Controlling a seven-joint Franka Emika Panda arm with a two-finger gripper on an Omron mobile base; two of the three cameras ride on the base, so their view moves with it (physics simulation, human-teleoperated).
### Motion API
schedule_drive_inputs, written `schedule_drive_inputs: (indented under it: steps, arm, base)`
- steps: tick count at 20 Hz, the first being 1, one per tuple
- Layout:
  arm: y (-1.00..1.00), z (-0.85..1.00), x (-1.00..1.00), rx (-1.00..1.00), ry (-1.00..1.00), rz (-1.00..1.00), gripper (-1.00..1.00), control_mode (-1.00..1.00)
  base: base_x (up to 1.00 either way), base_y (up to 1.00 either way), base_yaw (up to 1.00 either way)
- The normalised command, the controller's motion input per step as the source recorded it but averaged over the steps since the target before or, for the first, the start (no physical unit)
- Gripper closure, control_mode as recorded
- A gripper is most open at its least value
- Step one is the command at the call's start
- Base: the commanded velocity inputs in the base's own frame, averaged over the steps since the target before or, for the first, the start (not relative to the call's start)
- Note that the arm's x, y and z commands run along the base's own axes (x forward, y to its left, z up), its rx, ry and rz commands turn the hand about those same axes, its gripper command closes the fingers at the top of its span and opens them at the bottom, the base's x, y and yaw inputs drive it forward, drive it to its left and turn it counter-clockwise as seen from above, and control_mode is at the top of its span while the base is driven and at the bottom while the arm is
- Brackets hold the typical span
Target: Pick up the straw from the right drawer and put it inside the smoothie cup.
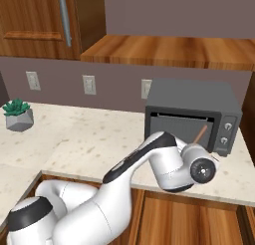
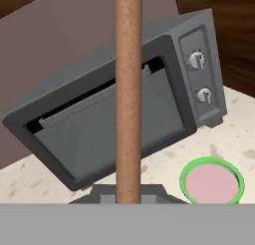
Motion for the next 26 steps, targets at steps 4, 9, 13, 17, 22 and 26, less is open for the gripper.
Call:
schedule_drive_inputs:
  steps: [4,9,13,17,22,26]
  arm:
    - [-0.02,0.0,0.28,0.0,0.0,0.0,1.0,-1.0]
    - [-0.16,0.0,0.23,0.0,-0.01,0.0,1.0,-1.0]
    - [-0.23,-0.06,0.2,0.0,0.0,0.0,1.0,-1.0]
    - [-0.27,-0.09,0.11,0.0,-0.02,0.0,1.0,-1.0]
    - [-0.21,-0.18,0.05,0.0,-0.04,0.0,1.0,-1.0]
    - [-0.12,-0.22,0.05,0.0,-0.04,0.0,1.0,-1.0]
  base:
    - [0.0,0.0,0.0]
    - [0.0,0.0,0.0]
    - [0.0,0.0,0.0]
    - [0.0,0.0,0.0]
    - [0.0,0.0,0.0]
    - [0.0,0.0,0.0]
